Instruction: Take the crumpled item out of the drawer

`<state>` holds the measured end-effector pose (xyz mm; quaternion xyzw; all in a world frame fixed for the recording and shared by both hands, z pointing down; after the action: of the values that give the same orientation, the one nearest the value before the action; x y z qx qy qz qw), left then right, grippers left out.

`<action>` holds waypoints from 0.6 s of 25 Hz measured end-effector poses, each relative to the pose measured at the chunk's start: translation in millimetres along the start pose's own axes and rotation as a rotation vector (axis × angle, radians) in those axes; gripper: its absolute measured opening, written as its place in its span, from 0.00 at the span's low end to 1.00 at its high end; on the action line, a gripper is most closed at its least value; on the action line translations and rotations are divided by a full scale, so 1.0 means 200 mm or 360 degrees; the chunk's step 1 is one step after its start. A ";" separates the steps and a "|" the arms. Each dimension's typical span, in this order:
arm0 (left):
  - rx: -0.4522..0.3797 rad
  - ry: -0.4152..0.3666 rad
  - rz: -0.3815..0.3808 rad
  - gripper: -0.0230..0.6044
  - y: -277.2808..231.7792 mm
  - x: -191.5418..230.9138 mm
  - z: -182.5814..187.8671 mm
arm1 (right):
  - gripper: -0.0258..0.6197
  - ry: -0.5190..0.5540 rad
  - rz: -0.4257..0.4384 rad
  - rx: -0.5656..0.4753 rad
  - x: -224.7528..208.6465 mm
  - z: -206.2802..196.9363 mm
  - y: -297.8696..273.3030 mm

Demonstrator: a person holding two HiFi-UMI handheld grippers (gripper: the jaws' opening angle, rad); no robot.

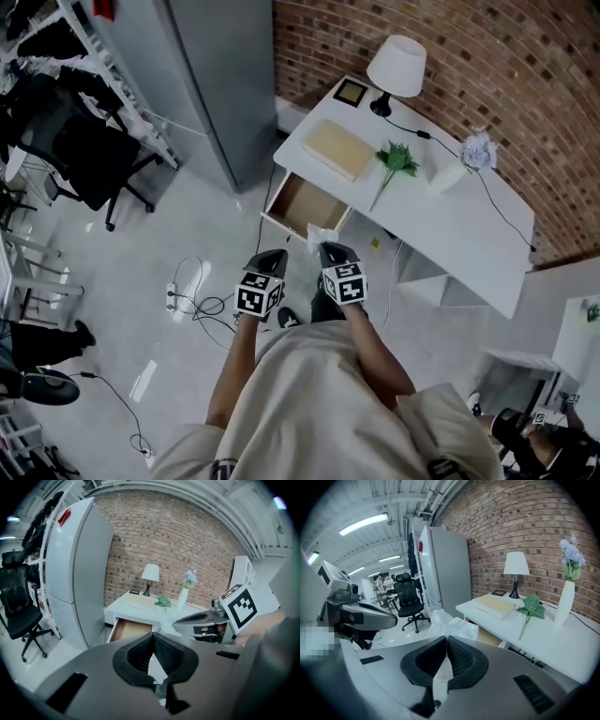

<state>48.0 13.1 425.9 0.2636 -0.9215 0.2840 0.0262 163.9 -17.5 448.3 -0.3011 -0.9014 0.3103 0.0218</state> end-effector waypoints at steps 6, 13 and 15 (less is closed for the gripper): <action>-0.0015 0.0052 0.0030 0.06 0.03 0.06 -0.01 | 0.09 0.0011 0.0032 -0.0018 0.05 0.02 -0.01; -0.0012 0.0047 0.0022 0.06 0.03 0.07 0.00 | 0.09 -0.0006 0.0067 -0.0016 0.07 0.02 -0.02; -0.0012 0.0048 0.0021 0.06 0.02 0.08 0.00 | 0.09 -0.0015 0.0060 -0.0027 0.05 0.03 -0.02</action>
<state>32.1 8.1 426.8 0.2529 -0.9238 0.2846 0.0393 151.0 -18.3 444.1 -0.3168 -0.8983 0.3043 0.0093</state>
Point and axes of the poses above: the fingertips, and each gripper's own axes: y backward along the fingers, x to its left, z out of its top, the point moved 2 cm from there along y, backward along the fingers, and after that the axes turned 4 degrees about z, right-handed, at the moved point
